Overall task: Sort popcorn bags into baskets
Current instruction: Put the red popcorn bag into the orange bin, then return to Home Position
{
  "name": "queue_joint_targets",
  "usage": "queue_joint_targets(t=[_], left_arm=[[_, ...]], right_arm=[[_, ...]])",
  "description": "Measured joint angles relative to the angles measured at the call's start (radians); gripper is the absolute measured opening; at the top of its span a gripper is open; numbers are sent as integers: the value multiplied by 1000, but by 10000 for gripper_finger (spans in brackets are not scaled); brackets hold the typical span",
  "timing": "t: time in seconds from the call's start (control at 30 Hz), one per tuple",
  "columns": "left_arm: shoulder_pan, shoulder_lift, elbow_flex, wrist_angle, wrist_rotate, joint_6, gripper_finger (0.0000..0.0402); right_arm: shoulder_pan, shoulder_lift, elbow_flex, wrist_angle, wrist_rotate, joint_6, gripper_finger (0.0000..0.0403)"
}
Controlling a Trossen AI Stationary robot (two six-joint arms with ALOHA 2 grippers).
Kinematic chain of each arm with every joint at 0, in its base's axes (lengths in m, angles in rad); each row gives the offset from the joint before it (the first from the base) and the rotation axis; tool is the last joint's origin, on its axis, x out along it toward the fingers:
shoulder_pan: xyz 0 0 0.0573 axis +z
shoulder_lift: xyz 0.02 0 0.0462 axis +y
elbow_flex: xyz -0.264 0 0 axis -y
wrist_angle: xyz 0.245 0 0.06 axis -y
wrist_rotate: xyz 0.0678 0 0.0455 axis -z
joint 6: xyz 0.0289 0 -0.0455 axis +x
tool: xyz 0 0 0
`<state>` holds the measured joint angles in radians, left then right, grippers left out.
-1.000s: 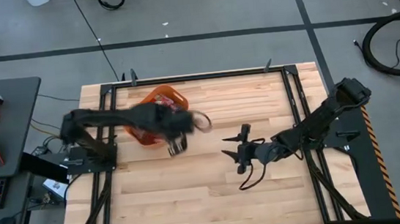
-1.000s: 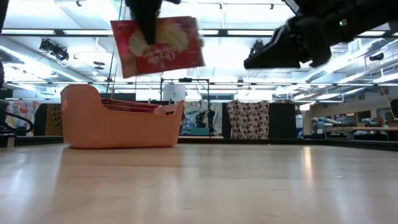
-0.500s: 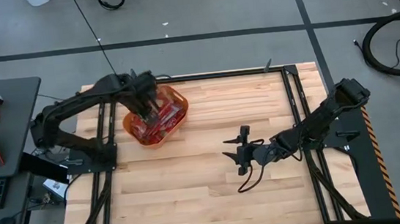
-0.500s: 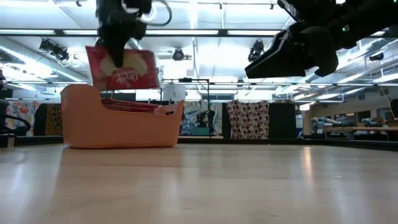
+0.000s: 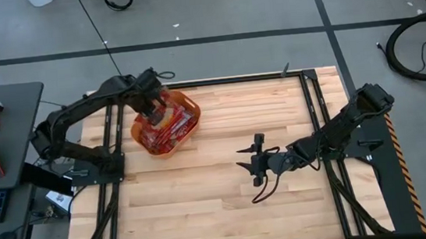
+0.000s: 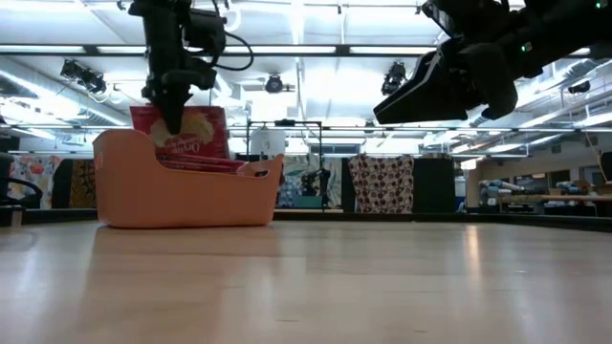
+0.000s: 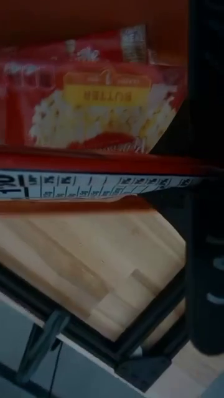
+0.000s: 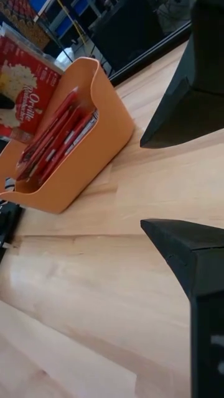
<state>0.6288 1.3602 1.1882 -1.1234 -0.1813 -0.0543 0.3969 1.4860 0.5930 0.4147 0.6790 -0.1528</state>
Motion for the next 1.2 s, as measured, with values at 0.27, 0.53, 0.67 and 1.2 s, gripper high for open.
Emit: queue_joint_targets(t=[0.27, 0.53, 0.67, 1.2], left_arm=[[-114, 0, -5, -6, -209, -53, 84], [-210, 0, -5, 5, 37, -145, 162], [-250, -1, -5, 5, 107, -173, 165], [-482, -185, -200, 354, 116, -183, 133]], right_arm=[[0, 0, 0, 2, -23, 4, 199], [0, 0, 0, 2, -26, 5, 199], [0, 0, 0, 2, -26, 19, 199], [-22, -126, -126, 27, -40, 82, 199]])
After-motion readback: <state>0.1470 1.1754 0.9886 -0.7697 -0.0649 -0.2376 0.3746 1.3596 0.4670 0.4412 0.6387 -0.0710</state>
